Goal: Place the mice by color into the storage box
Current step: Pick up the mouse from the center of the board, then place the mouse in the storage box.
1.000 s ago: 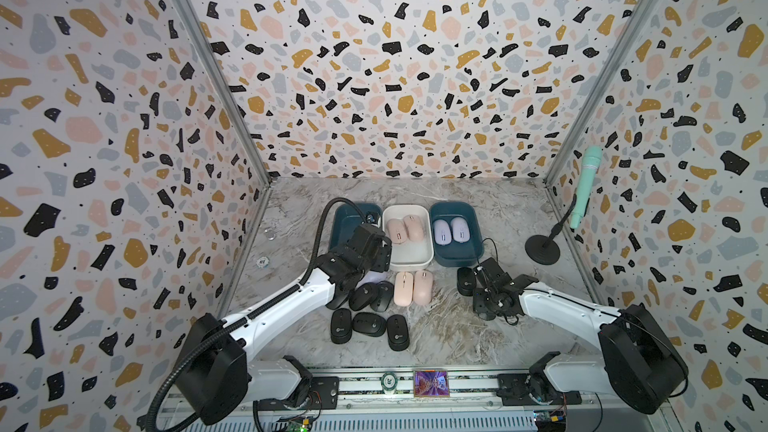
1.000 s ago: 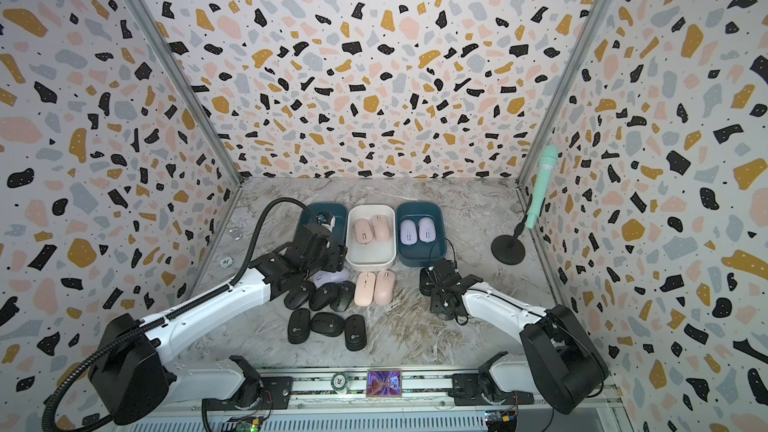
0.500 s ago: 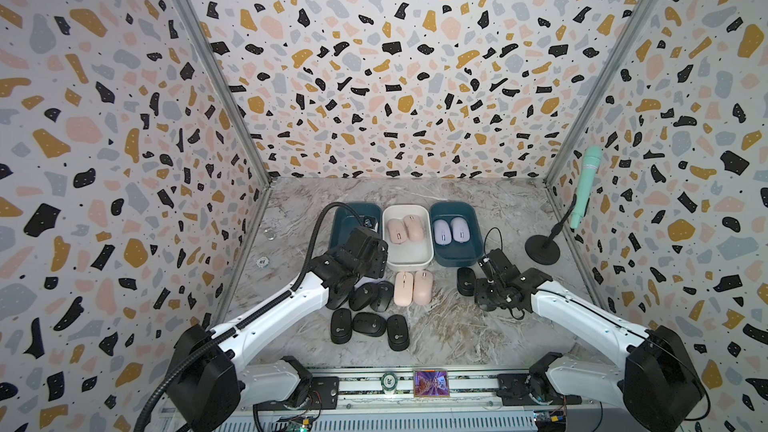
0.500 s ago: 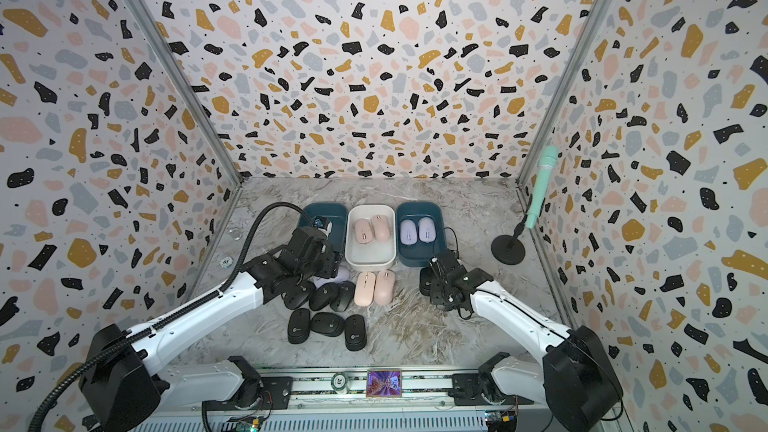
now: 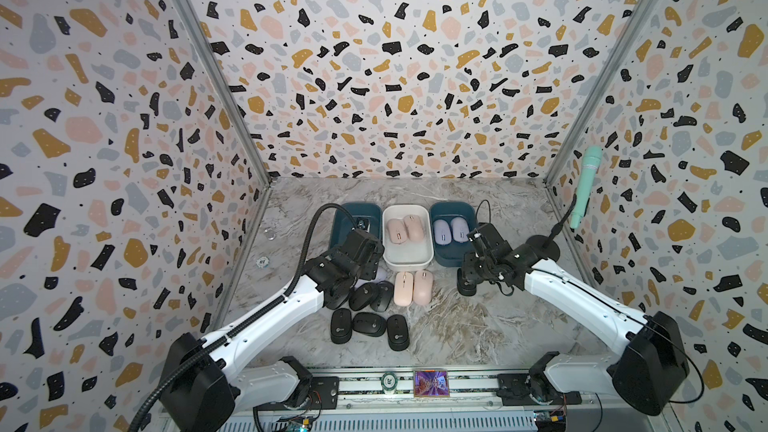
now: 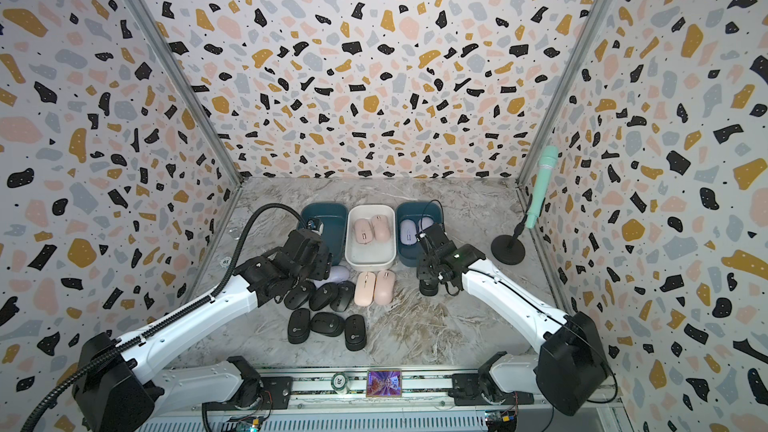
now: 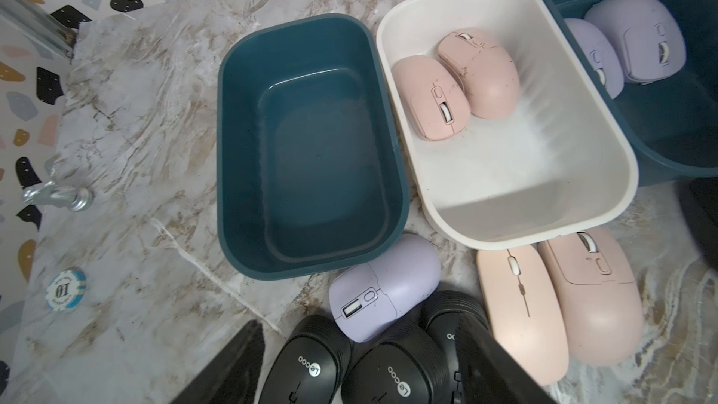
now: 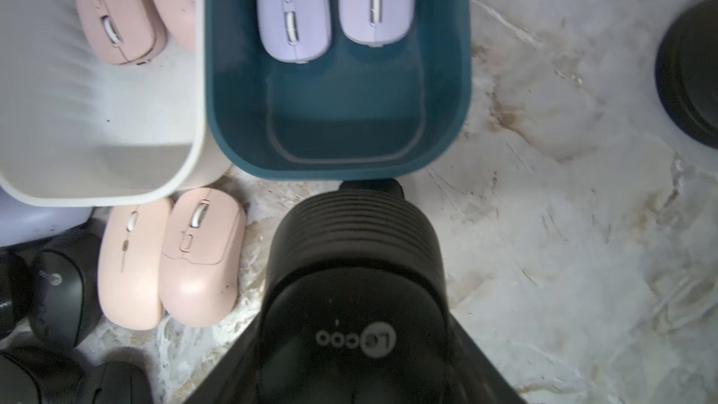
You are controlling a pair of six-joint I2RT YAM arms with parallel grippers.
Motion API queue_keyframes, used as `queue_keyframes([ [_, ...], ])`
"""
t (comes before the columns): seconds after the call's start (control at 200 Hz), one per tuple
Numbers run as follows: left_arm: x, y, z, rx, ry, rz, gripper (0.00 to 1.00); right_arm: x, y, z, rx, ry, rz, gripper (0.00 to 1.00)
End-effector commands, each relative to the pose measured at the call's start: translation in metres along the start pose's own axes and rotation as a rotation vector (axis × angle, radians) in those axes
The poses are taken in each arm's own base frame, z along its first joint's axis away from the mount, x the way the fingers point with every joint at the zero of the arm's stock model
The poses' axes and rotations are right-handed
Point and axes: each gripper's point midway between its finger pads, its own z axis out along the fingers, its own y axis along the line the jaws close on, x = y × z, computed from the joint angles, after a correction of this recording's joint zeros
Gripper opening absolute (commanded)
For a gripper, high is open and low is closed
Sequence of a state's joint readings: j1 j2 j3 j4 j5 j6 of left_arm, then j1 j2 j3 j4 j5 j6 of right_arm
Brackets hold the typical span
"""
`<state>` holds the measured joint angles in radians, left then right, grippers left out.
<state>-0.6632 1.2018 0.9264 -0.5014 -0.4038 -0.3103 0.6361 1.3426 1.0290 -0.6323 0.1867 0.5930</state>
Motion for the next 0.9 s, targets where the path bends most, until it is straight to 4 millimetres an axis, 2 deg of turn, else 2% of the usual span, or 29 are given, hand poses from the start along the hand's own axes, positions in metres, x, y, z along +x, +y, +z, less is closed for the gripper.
queue_keyframes([
  [0.0,-0.005,0.013,-0.008,-0.058,-0.022,-0.003,0.77,-0.031,0.037,-0.003,-0.076,-0.072,-0.064,0.58],
  [0.235,-0.008,0.033,-0.015,-0.087,-0.037,-0.041,0.77,-0.086,0.127,0.005,-0.241,-0.155,-0.159,0.58],
  [0.436,-0.012,0.053,-0.023,-0.056,-0.066,-0.127,0.77,-0.119,0.199,0.027,-0.367,-0.195,-0.202,0.58],
  [0.601,-0.011,0.063,-0.025,-0.039,-0.070,-0.159,0.77,-0.128,0.248,0.064,-0.419,-0.155,-0.230,0.58],
  [0.706,-0.009,0.066,-0.024,-0.043,-0.065,-0.161,0.77,-0.129,0.278,0.076,-0.453,-0.144,-0.254,0.58],
  [0.791,-0.008,0.067,-0.024,-0.042,-0.065,-0.162,0.77,-0.127,0.292,0.084,-0.470,-0.129,-0.264,0.58],
  [0.896,-0.008,0.068,-0.024,-0.042,-0.065,-0.158,0.77,-0.121,0.301,0.094,-0.490,-0.105,-0.254,0.58],
])
